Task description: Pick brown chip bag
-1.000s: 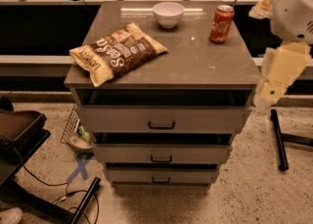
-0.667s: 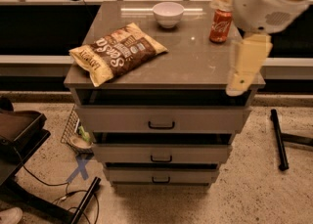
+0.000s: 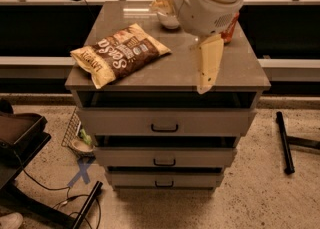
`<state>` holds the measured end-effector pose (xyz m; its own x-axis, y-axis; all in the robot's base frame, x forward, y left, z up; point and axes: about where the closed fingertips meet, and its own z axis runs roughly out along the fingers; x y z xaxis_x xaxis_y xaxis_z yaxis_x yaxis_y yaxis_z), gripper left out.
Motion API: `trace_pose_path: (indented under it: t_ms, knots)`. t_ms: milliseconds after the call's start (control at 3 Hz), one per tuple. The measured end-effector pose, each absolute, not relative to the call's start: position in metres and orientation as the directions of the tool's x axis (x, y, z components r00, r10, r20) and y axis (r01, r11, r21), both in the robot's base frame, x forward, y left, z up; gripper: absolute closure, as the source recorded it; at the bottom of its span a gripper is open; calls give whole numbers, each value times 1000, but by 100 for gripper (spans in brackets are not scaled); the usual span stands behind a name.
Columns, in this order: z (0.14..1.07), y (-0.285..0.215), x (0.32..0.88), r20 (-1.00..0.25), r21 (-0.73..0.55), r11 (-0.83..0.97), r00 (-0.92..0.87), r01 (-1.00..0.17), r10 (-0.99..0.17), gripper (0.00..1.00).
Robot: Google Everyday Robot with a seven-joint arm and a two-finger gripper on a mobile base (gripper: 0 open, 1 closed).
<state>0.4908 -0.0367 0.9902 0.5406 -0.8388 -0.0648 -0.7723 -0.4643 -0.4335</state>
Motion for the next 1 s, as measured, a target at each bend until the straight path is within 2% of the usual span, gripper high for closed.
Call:
trace_pose_path:
  t_ms: [333, 1000]
  knots:
    - [990, -37, 491, -65, -434, -464, 541, -772, -839, 0]
    - [981, 0, 527, -55, -452, -560, 648, -695, -760, 0]
